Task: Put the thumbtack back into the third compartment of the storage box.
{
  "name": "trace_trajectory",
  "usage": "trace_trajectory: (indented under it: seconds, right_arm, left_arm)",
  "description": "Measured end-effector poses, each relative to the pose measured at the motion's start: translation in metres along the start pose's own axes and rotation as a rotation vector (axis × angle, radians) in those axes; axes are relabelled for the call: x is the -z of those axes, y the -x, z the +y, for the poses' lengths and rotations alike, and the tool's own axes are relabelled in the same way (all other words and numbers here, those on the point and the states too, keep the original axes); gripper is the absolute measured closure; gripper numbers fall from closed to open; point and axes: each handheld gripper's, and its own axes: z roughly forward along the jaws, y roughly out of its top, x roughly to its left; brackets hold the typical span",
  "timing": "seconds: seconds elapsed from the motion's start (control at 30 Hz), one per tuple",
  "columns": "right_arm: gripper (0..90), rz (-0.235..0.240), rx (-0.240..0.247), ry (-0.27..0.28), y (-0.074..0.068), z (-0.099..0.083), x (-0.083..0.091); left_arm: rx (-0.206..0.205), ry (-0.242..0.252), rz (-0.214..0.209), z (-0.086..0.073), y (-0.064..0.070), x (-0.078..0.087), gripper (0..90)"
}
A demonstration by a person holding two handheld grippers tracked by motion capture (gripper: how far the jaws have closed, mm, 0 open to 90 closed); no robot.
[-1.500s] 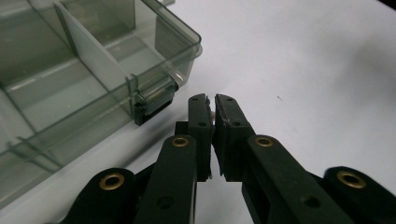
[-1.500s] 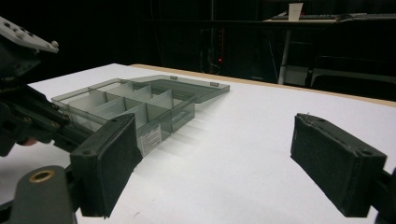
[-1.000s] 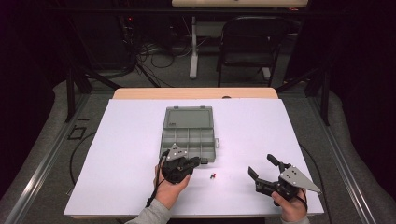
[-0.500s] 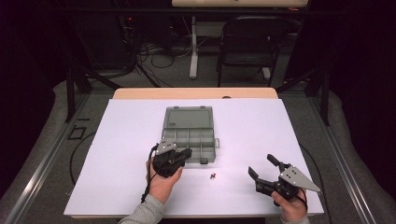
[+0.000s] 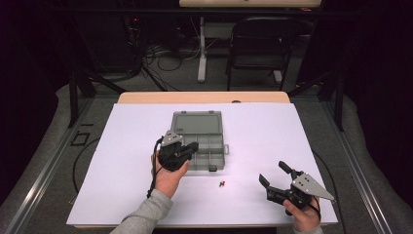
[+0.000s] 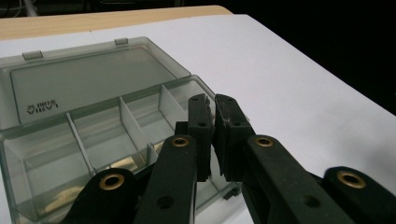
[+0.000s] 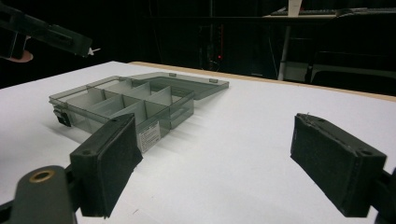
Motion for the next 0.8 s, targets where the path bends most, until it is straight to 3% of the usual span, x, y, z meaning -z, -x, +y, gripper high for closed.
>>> trace_trajectory:
  seconds: [0.37, 0.8]
  right_arm:
    - [14.8, -0.003, -0.007, -0.003, 0.001, 0.0, 0.0]
    - [14.8, -0.002, -0.011, -0.011, 0.001, 0.0, 0.0]
  left_arm:
    - [0.01, -0.027, 0.013, 0.012, -0.008, -0.014, 85.7]
    - [0.068, -0.063, 0.052, 0.014, -0.025, -0.039, 85.7]
